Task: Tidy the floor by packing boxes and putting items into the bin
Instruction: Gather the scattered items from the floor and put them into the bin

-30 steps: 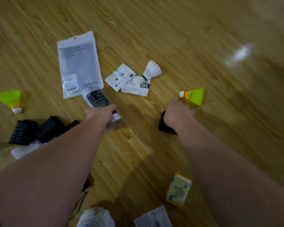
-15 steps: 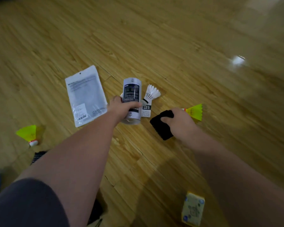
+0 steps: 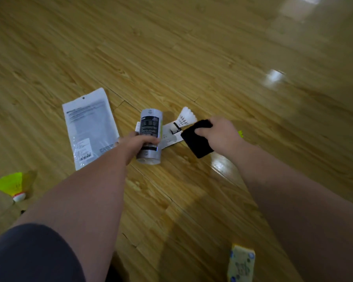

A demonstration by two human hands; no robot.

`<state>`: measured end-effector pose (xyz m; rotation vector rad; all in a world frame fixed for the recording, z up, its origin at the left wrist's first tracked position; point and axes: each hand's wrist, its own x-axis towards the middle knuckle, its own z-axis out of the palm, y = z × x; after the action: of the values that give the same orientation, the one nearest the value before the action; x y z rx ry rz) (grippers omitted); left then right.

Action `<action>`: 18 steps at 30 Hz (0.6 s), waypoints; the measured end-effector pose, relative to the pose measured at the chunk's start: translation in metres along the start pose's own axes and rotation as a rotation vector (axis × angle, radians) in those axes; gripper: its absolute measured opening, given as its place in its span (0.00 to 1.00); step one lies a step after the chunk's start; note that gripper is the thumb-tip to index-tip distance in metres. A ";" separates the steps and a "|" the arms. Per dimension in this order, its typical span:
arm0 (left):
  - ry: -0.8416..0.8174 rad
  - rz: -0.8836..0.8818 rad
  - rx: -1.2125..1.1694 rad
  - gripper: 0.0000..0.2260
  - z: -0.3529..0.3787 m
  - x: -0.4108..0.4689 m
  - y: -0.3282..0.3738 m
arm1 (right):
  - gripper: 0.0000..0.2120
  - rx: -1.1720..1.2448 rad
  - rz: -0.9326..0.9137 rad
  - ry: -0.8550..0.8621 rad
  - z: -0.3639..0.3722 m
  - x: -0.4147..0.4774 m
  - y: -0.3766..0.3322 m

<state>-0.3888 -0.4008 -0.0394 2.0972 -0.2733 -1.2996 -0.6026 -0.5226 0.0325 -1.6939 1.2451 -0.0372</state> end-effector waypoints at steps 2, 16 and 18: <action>0.046 0.036 0.007 0.37 0.000 -0.001 -0.005 | 0.11 -0.034 -0.016 -0.015 0.003 0.013 -0.013; -0.122 0.146 -0.278 0.38 -0.007 -0.005 0.009 | 0.18 0.062 0.189 -0.025 0.039 0.063 -0.015; -0.128 0.151 -0.291 0.34 -0.002 -0.005 0.010 | 0.13 0.027 0.190 0.019 0.041 0.059 -0.012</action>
<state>-0.3880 -0.4054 -0.0296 1.7215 -0.2736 -1.2998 -0.5448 -0.5379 -0.0089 -1.5490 1.4084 0.0442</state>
